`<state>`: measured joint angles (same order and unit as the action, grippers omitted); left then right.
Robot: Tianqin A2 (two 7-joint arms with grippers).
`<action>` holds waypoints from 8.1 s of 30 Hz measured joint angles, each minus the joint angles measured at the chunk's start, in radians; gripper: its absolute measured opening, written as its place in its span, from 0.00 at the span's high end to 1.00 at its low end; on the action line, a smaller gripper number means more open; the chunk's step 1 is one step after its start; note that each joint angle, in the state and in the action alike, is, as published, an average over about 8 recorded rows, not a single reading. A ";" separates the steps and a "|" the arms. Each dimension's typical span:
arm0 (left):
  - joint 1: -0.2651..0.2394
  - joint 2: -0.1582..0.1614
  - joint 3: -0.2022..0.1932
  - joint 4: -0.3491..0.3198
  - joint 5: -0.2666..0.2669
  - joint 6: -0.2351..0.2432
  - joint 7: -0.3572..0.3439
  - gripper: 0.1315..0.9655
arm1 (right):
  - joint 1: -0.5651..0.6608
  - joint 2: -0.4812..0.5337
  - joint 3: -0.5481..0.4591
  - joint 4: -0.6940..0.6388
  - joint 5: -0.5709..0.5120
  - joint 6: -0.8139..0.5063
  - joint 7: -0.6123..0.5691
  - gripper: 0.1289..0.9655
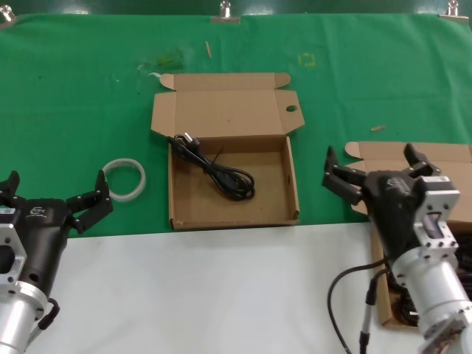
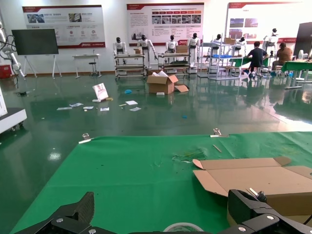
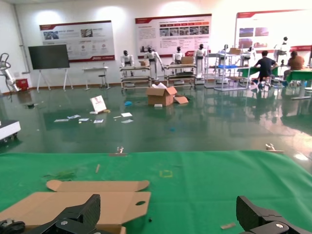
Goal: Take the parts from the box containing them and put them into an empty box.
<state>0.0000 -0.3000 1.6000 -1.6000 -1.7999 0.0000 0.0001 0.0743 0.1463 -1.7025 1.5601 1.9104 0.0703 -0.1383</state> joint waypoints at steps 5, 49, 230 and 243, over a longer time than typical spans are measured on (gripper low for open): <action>0.000 0.000 0.000 0.000 0.000 0.000 0.000 0.00 | -0.038 0.000 0.051 0.020 -0.055 -0.035 0.069 0.00; 0.000 0.000 0.000 0.000 0.000 0.000 0.000 0.00 | -0.053 0.000 0.073 0.028 -0.078 -0.050 0.098 0.00; 0.000 0.000 0.000 0.000 0.000 0.000 0.000 0.00 | -0.053 0.000 0.073 0.028 -0.078 -0.050 0.098 0.00; 0.000 0.000 0.000 0.000 0.000 0.000 0.000 0.00 | -0.053 0.000 0.073 0.028 -0.078 -0.050 0.098 0.00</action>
<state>0.0000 -0.3000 1.6000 -1.6000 -1.8000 0.0000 0.0000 0.0216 0.1461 -1.6298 1.5884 1.8320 0.0204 -0.0401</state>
